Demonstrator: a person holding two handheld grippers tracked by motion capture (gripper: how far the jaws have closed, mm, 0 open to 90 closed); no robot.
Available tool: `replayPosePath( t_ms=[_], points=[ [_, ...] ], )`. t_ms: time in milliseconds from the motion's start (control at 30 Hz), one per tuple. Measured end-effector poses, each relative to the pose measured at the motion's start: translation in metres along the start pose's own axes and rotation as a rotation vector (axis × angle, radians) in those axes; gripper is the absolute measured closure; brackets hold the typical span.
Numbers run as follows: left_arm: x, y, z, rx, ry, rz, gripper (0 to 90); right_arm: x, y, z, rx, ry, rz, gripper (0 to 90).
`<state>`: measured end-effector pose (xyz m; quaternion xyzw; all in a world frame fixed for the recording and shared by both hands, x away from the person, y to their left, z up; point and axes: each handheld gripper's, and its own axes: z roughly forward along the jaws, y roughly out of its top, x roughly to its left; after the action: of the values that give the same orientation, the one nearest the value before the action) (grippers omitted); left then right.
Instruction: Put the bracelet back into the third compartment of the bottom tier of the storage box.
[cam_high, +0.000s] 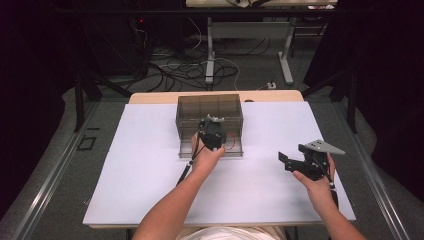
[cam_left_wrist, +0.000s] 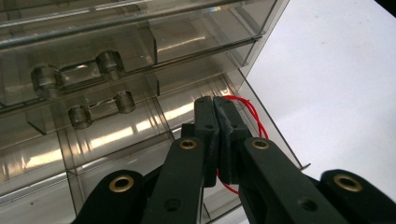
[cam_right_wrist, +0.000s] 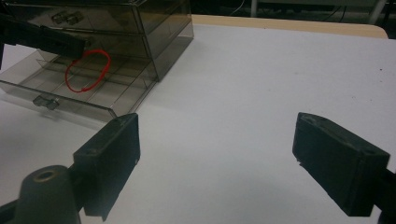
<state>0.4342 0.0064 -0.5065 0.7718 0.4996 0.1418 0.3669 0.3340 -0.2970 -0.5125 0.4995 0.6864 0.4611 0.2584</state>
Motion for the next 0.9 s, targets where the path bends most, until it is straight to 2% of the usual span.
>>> replayPosePath(
  t_ms=[167, 533, 900],
  points=[
    [-0.0012, -0.0011, 0.0033, 0.014, 0.005, 0.016, 89.0, -0.0002, 0.0001, -0.0006, 0.007, 0.001, 0.004, 14.5],
    [-0.0047, -0.0025, 0.0052, 0.015, -0.003, 0.022, 87.6, 0.0000, 0.0002, -0.0006, -0.003, 0.000, 0.010, 14.5],
    [-0.0056, -0.0022, 0.0015, 0.000, -0.019, 0.035, 76.5, -0.0002, 0.0002, -0.0006, -0.002, 0.001, 0.012, 14.5]
  ],
)
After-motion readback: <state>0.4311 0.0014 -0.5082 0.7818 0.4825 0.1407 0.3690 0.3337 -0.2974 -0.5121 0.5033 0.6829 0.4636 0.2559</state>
